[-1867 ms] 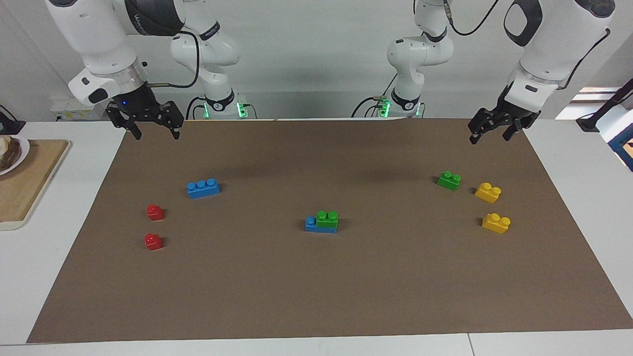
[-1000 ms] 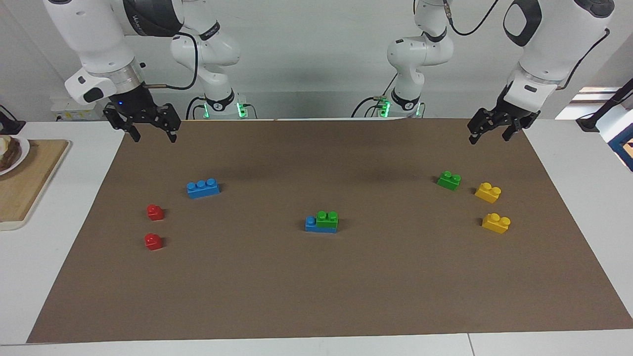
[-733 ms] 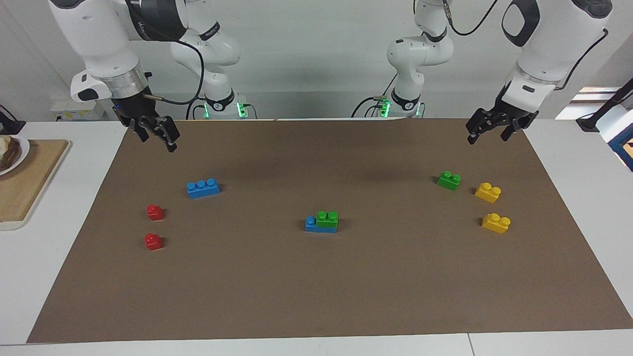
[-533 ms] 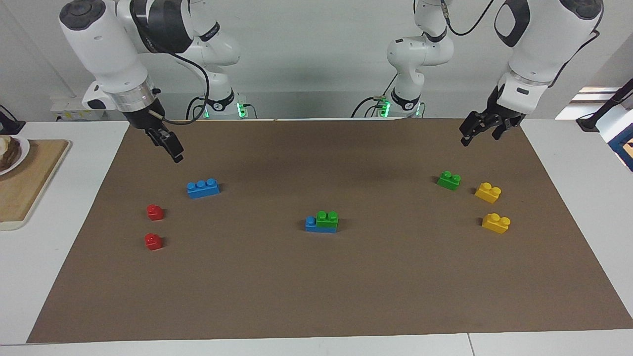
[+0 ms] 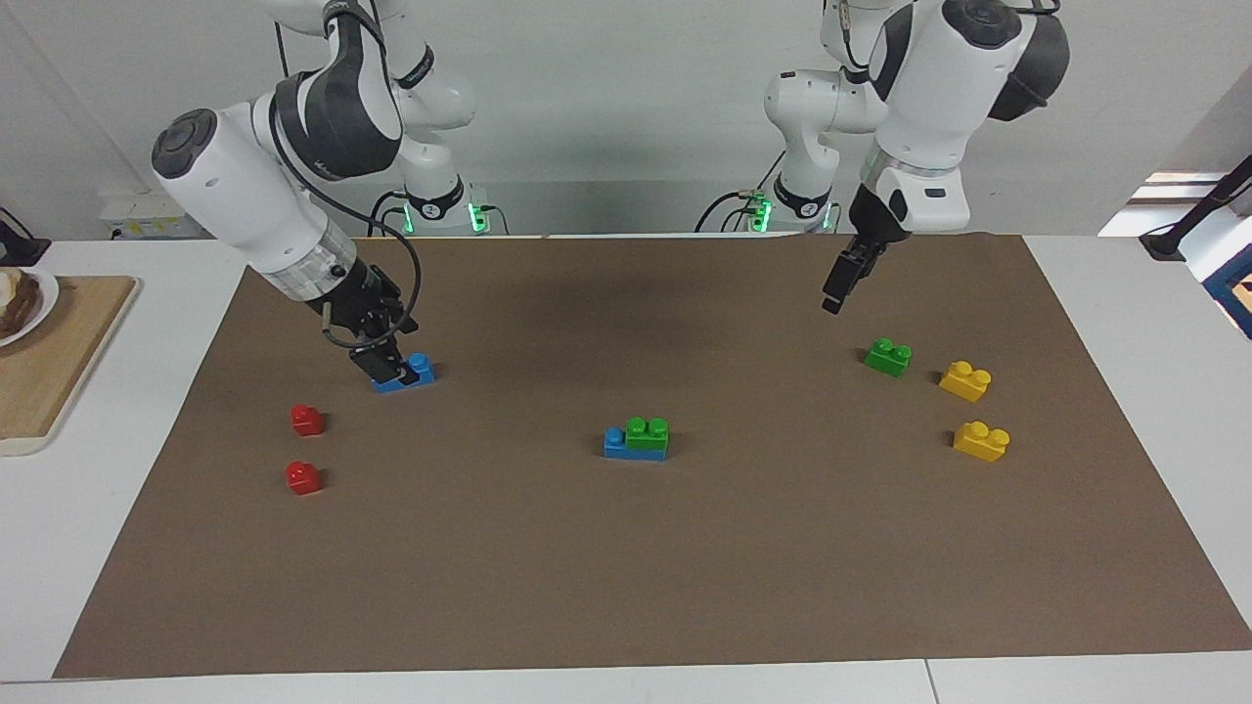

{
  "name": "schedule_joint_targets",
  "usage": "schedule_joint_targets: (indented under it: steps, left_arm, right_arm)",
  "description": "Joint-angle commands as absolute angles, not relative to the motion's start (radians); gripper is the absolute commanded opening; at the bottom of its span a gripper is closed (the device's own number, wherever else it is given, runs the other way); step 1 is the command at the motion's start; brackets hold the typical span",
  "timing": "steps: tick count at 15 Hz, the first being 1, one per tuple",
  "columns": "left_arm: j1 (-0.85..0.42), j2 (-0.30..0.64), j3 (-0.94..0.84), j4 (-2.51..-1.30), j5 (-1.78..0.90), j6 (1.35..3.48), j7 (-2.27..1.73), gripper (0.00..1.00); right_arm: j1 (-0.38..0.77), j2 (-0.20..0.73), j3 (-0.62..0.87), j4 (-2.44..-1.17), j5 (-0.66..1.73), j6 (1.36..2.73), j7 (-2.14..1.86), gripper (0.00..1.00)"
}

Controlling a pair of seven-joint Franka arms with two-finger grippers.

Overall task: Remove green block with left arm and hold with right
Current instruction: 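Move the left gripper and the right gripper toward the stacked green-blue block, then grasp the green block with the left gripper while the right gripper grasps the blue block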

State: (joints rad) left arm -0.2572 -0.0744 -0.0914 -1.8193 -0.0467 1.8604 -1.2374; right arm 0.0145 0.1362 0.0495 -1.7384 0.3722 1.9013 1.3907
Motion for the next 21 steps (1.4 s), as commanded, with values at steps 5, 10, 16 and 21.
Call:
schedule_joint_targets:
  steps: [5, 10, 16, 21]
  left_arm:
    - [-0.426, 0.007, -0.074, -1.898, -0.060, 2.075, -1.714, 1.00]
    - [-0.492, 0.219, -0.074, -1.726, -0.043, 2.091, -1.972, 1.00]
    - [-0.569, 0.461, -0.072, -1.502, 0.015, 2.046, -2.152, 1.00]
    - [-0.580, 0.523, -0.064, -1.459, 0.032, 2.059, -2.224, 1.00]
  right_arm:
    - [0.084, 0.232, 0.049, -1.732, 0.529, 2.025, 1.541, 0.93]
    - [0.162, 0.293, 0.049, -1.732, 0.583, 2.144, 1.620, 0.93]
    - [0.231, 0.354, 0.049, -1.741, 0.618, 2.269, 1.638, 0.93]
    - [0.277, 0.409, 0.049, -1.735, 0.649, 2.331, 1.638, 0.93]
